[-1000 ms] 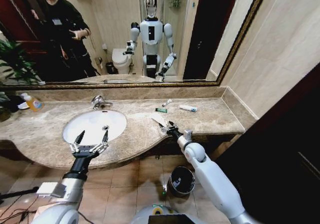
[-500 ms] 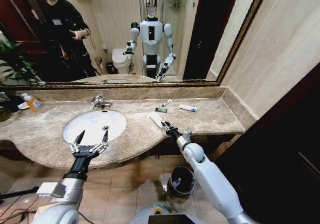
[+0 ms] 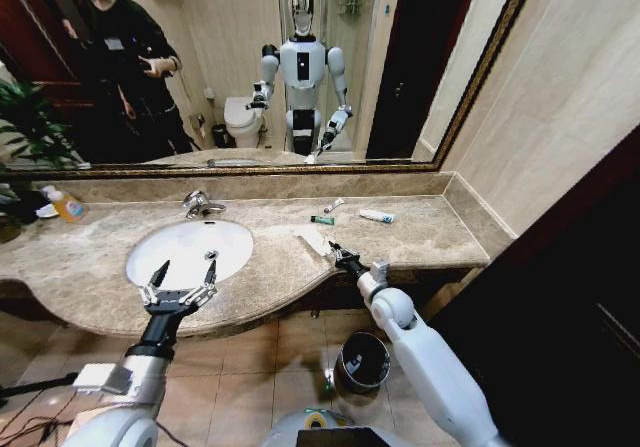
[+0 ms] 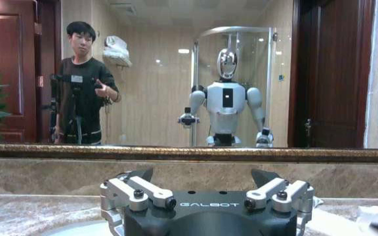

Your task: Pick up the trash from the sink and place it in the trash bin.

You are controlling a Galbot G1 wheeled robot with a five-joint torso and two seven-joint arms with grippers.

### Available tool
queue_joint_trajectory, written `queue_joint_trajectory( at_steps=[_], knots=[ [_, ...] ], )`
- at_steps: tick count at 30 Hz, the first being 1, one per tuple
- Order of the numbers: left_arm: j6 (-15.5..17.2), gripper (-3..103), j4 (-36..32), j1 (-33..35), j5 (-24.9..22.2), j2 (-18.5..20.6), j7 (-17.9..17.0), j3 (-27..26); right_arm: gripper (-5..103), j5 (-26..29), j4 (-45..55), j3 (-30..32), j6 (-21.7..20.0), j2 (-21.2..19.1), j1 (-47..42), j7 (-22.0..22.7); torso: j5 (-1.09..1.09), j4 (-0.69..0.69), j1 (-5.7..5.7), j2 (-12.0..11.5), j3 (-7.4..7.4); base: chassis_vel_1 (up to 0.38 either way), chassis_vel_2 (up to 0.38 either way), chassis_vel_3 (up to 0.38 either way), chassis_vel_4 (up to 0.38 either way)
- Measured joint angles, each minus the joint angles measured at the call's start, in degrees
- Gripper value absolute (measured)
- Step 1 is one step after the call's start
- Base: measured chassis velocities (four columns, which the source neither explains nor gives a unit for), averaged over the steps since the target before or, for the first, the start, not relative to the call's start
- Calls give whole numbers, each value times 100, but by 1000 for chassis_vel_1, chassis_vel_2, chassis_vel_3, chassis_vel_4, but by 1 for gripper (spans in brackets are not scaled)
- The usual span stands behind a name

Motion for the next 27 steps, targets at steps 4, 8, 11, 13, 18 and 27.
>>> queue_joint_trajectory(
  at_steps=[4,8,11,13,18,27],
  knots=[
    [0,100,0,0,0,0,0,0,0,101,744,389,-48,-280,-574,12,0,0,0,1,0,0,0,0,0],
    [0,100,0,0,0,0,0,0,0,149,1132,584,-49,-453,-1025,20,1,-2,0,1,0,0,0,0,0],
    [0,100,0,0,0,0,0,0,0,209,1555,781,-37,-612,-1474,49,1,0,0,1,0,0,0,0,0],
    [0,100,0,0,0,0,1,0,0,213,1959,1011,-10,-714,-1969,67,1,-2,0,1,0,0,0,0,0],
    [0,100,0,0,0,0,2,0,0,102,2532,1583,61,-721,-2940,-104,1,-1,0,1,-1,0,0,0,0],
    [0,100,0,0,0,0,0,0,0,-394,2550,2258,692,-346,-4528,-868,0,-1,-1,1,0,0,0,0,0]
  ],
)
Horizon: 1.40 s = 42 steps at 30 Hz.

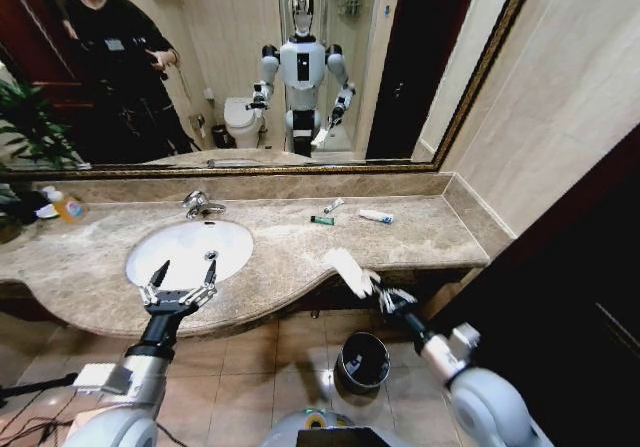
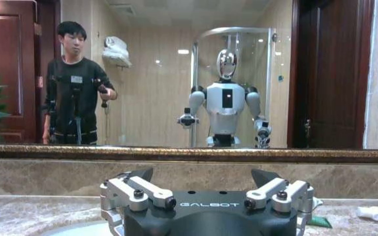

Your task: Pick up the trash from the sink and place it in the trash bin.

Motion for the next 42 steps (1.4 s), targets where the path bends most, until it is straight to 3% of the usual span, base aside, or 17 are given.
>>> queue_joint_trajectory(
  at_steps=[5,12,15,19,30,33,36,38,40,42],
  knots=[
    [0,100,0,0,0,0,0,0,0,-273,-492,29,307,282,-243,-176,0,0,0,0,0,0,0,0,0],
    [0,100,0,0,0,0,0,0,0,-861,-1766,-158,563,713,147,-277,0,1,1,-1,0,0,0,0,0],
    [0,100,-1,0,0,0,0,0,0,-1222,-3057,-263,724,1045,709,-158,1,1,1,-1,1,0,0,0,0],
    [0,100,0,0,0,0,0,0,0,-1471,-4067,-277,919,1265,1190,12,1,1,1,-1,1,0,0,0,0],
    [0,100,0,0,0,0,0,0,-3,-1824,-5946,-318,1433,1523,2148,527,0,1,1,-1,1,0,0,0,0],
    [0,100,0,0,0,0,0,0,2,-1930,-6083,-343,1464,1559,2225,609,0,1,1,-1,1,0,0,0,0],
    [0,100,0,0,0,0,0,0,19,-2090,-6254,-362,1534,1639,2343,679,0,1,1,-1,1,0,0,0,0],
    [0,100,0,0,0,0,0,0,19,-2102,-6271,-366,1536,1647,2353,686,0,1,1,-1,1,0,0,0,0],
    [0,100,0,0,0,0,0,0,35,-2121,-6294,-379,1540,1674,2379,703,0,1,1,-1,1,0,0,0,0],
    [0,100,0,0,0,0,0,0,35,-2126,-6294,-384,1540,1678,2383,703,0,1,1,-1,1,0,0,0,0]
  ],
)
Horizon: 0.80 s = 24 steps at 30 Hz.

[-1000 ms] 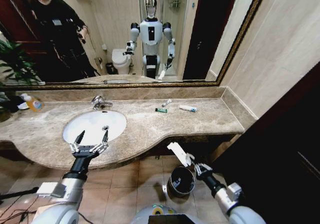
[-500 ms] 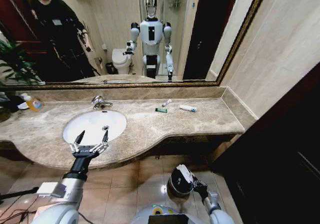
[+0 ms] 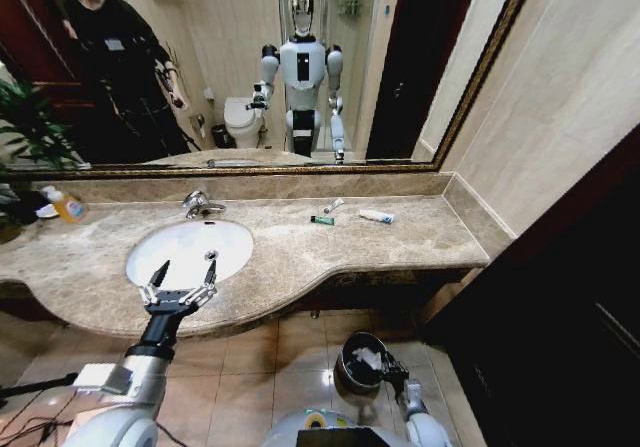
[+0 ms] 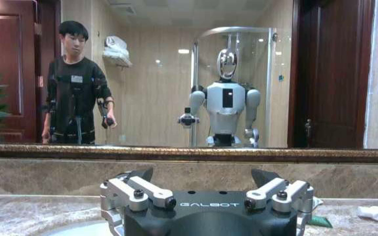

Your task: Pick up the trash from the sink and place it in the trash bin.

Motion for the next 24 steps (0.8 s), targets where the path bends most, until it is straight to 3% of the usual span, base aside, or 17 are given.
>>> queue_joint_trajectory(
  at_steps=[1,3,4,6,10,13,15,18,21,24],
  knots=[
    [0,100,0,0,0,0,0,0,39,-5,12,-7,0,5,0,2,0,0,0,0,0,0,0,0,0],
    [0,100,0,0,0,0,0,0,39,-6,30,-10,0,8,-2,5,0,0,0,0,0,0,0,0,0],
    [0,100,0,0,0,0,0,0,51,-7,62,-11,0,13,-5,11,0,0,0,0,0,0,0,0,0],
    [0,100,0,0,0,0,0,0,62,-8,165,-12,-5,15,-39,14,0,0,0,0,0,0,0,0,0],
    [0,100,0,0,0,0,0,0,73,1,362,-10,-25,13,-141,13,0,0,0,0,0,0,0,0,0],
    [0,100,0,0,0,0,0,0,89,34,679,3,-42,-10,-318,3,0,0,0,0,0,0,0,0,0],
    [0,100,0,0,0,0,0,0,89,58,815,5,-46,-24,-390,-1,0,0,0,0,0,0,0,0,0],
    [0,100,0,0,0,0,0,0,99,228,1440,13,-52,-78,-765,-2,1,0,0,0,0,0,0,0,0],
    [0,100,0,0,0,0,0,0,99,376,1834,16,-51,-132,-996,-2,1,0,0,0,0,0,0,0,0],
    [0,100,0,0,0,0,2,0,100,648,2904,20,-148,-242,-1540,16,0,-2,0,0,0,0,0,0,0]
  ],
)
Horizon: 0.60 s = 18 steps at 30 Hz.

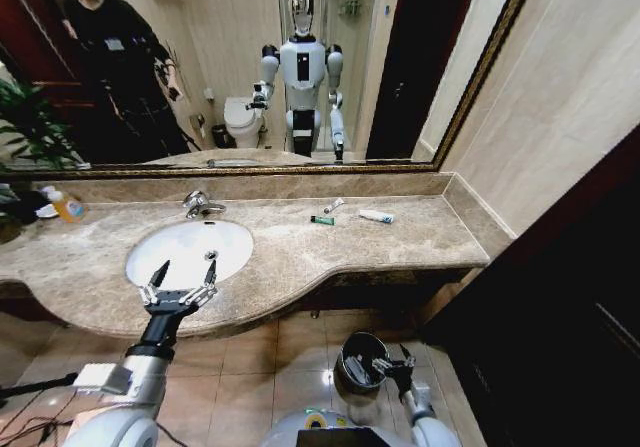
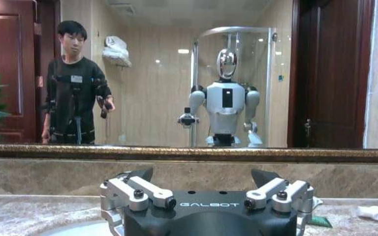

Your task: Pick up the trash from the sink and place it in the trash bin.

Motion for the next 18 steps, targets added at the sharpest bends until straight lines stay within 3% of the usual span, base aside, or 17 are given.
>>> queue_joint_trajectory(
  at_steps=[5,9,12,16,18],
  knots=[
    [0,100,1,0,0,0,-2,0,100,11,1419,-37,-257,-124,-288,9,0,1,0,0,0,0,0,0,0],
    [0,100,0,0,0,0,-2,0,100,17,1911,-94,-473,-186,-260,6,0,1,0,0,0,0,0,0,0],
    [0,100,0,0,0,0,-2,-1,100,168,2449,-224,-1036,-451,210,-93,0,1,0,0,0,0,0,0,0],
    [0,100,0,0,0,0,-1,0,100,492,2349,-311,-1525,-857,1022,-332,1,2,0,0,1,0,0,0,0],
    [0,100,1,0,0,0,-2,-1,100,548,2256,-332,-1575,-937,1218,-333,2,2,0,0,1,0,0,0,0]
  ],
)
